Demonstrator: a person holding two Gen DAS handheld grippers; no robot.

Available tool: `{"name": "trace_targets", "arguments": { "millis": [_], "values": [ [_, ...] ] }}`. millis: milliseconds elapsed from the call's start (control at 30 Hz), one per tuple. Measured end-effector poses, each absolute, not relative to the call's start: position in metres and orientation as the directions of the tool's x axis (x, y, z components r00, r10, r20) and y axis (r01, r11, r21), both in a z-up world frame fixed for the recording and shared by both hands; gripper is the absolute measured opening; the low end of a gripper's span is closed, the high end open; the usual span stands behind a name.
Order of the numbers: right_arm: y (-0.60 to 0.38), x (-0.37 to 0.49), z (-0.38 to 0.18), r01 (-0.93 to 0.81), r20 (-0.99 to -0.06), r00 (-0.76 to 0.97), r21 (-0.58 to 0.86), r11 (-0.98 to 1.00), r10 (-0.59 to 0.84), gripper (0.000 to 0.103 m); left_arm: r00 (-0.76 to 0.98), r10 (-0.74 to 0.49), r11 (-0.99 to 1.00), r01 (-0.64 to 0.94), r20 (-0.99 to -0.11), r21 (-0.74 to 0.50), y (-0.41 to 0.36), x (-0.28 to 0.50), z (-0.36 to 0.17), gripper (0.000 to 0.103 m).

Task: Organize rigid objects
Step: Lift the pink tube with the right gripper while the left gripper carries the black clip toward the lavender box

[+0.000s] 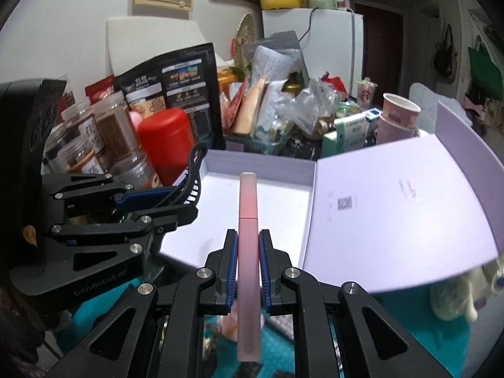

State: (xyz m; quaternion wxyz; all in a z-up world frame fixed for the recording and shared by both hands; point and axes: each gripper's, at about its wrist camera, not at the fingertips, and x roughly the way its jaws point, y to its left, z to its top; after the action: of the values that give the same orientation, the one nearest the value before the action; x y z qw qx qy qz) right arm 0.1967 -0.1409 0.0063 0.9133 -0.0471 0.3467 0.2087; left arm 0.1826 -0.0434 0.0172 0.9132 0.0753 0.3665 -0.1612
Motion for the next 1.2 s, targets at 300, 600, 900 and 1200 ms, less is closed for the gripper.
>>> {"name": "trace_targets", "arguments": {
  "millis": [300,600,900,1200],
  "values": [
    [-0.137,0.223,0.02,-0.43,-0.645,0.679,0.039,0.902,0.351,0.013,0.691,-0.23,0.936,0.35,-0.685,0.038,-0.043,0.212,0.024,0.02],
    [-0.127,0.263,0.019,-0.419,-0.657,0.701,-0.066,0.906,0.277,0.013,0.679,-0.208,0.943,0.331,-0.704,0.041,-0.039,0.241,0.021,0.02],
    [-0.123,0.301,0.007,-0.428,-0.682,0.676,-0.056,0.902,0.279,0.013,0.655,-0.159,0.951,0.303,-0.739,0.064,-0.031,0.283,0.012,0.02],
    [-0.122,0.331,-0.023,-0.403,-0.734,0.633,-0.04,0.915,0.247,0.013,0.577,-0.155,0.961,0.277,-0.802,0.014,-0.029,0.318,-0.024,0.02]
  ]
}}
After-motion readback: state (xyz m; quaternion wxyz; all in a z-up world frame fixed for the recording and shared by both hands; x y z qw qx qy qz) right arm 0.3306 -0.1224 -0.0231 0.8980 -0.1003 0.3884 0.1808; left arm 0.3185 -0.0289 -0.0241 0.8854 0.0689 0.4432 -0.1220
